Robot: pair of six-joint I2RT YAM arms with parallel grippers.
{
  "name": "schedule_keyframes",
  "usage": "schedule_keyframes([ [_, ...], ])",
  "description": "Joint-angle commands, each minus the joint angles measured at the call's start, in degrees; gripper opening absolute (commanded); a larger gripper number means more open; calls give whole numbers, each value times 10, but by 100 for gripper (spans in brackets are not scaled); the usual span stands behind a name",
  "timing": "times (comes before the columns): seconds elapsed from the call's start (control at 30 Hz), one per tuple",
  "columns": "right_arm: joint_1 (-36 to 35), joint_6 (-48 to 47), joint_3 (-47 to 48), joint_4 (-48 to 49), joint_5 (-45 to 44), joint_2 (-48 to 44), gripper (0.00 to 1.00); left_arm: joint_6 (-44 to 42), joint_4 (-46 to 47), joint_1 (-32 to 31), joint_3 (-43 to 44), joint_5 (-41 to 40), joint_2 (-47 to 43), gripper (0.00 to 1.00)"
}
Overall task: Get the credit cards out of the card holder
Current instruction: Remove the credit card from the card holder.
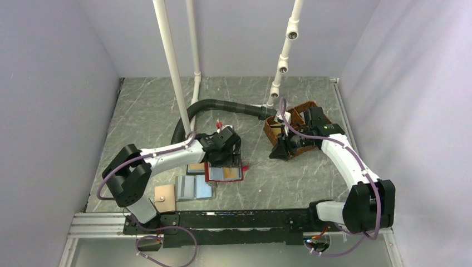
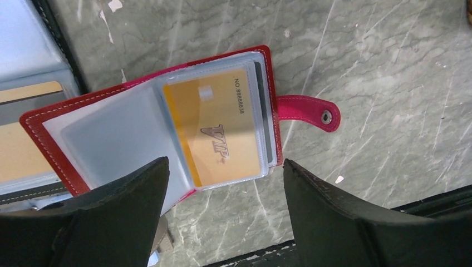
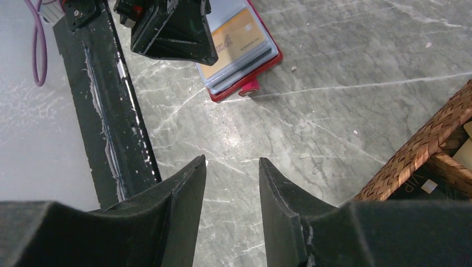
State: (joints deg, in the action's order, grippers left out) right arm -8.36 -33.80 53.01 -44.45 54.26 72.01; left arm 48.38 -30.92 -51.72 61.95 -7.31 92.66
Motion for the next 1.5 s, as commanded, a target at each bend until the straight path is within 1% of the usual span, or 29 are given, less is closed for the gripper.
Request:
schedule_keyframes([
  [0.0,-2,11,-3,32,9,-1,43,21,12,-6,4,-4,14,79],
  [0.17,-7,34,-6,50,30,13,43,19,38,-7,8,18,38,78],
  [0.33,-34,80,-8,79,36,25,41,23,63,-7,-8,24,44,77],
  [0.57,-48,145,-28,134,53,37,41,45,36,-7,8,49,84,71],
  [0.67,-49,166,-33,148,57,45,41,37,70,-7,1,77,84,70],
  [0.8,-53,208,-48,186,63,57,41,30,150,-16,-4,127,89,69],
  [0.9,-54,218,-44,183,59,66,41,38,163,-25,5,133,94,69],
  [1.07,-54,238,-52,201,49,74,41,61,161,-27,-15,106,55,71],
  [1.23,-55,249,-58,210,45,77,41,60,208,-27,-71,98,-5,73],
  [1.47,-68,255,-53,213,36,103,39,71,233,-22,-117,90,-49,71],
])
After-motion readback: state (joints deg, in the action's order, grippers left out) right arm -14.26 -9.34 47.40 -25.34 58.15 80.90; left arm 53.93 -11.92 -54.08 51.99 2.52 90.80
